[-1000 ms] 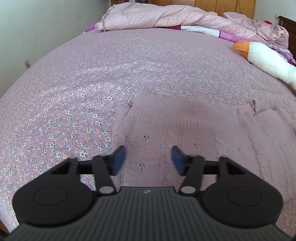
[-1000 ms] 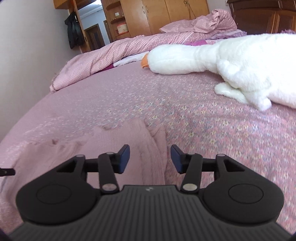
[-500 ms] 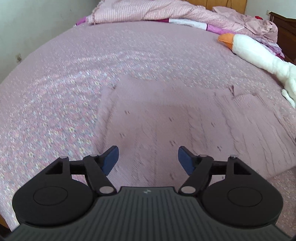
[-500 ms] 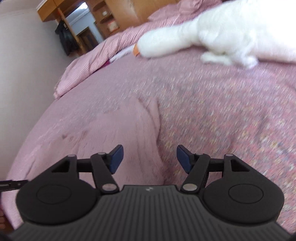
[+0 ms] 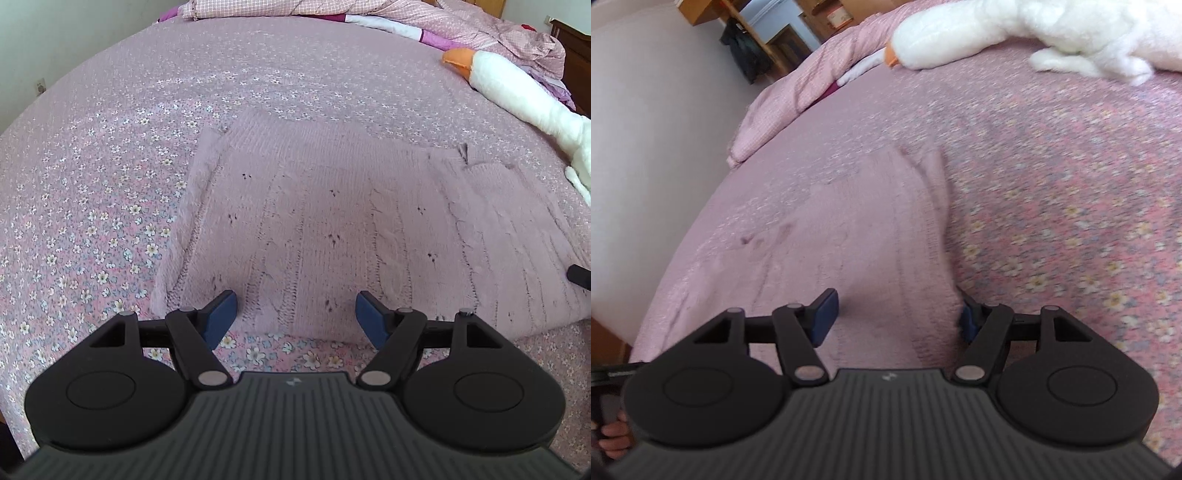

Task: Fold small clothes
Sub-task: 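Open both grippers and smooth the folded cardigan flat, then move the right gripper to the side edge of the folded cardigan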

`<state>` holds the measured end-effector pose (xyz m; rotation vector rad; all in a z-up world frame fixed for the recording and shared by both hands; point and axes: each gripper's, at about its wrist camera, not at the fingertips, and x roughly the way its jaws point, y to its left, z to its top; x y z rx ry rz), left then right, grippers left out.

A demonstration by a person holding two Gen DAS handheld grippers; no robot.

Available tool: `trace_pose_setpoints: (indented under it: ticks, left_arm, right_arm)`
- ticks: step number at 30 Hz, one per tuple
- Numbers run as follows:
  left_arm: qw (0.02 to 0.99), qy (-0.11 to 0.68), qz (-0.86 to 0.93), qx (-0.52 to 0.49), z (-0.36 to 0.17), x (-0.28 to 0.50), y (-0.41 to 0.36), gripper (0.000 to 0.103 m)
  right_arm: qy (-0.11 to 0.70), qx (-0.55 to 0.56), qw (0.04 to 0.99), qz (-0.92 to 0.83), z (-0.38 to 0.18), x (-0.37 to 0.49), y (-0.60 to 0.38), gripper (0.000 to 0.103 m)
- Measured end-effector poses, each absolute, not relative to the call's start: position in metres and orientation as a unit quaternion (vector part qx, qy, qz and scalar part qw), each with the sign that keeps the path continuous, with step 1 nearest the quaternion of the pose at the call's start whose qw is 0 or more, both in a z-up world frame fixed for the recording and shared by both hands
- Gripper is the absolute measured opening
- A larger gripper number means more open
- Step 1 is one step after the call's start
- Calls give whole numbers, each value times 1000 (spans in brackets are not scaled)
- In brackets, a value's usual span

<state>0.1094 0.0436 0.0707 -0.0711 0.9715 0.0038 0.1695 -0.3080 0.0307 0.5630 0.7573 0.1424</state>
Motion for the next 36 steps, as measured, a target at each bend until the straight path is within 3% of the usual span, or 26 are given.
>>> trace_pose_setpoints:
  ticks: [2,18,24,36]
  left_arm:
    - [883,469,-1,-34,71,108,43,77]
    - [881,470,-16,-55,75,100,45,77]
    - [882,469,-13,-54,75,96,47,77]
    - [880,472,-6,-59,72,95,48,77]
  right_arm:
    - [371,281,882,78,31,171,-305,53]
    - [350,398,846,57,13,168,-324,53]
    - [352,389,850,50,12,165,-324,36]
    - [351,398,845,59,7,167,-331,38]
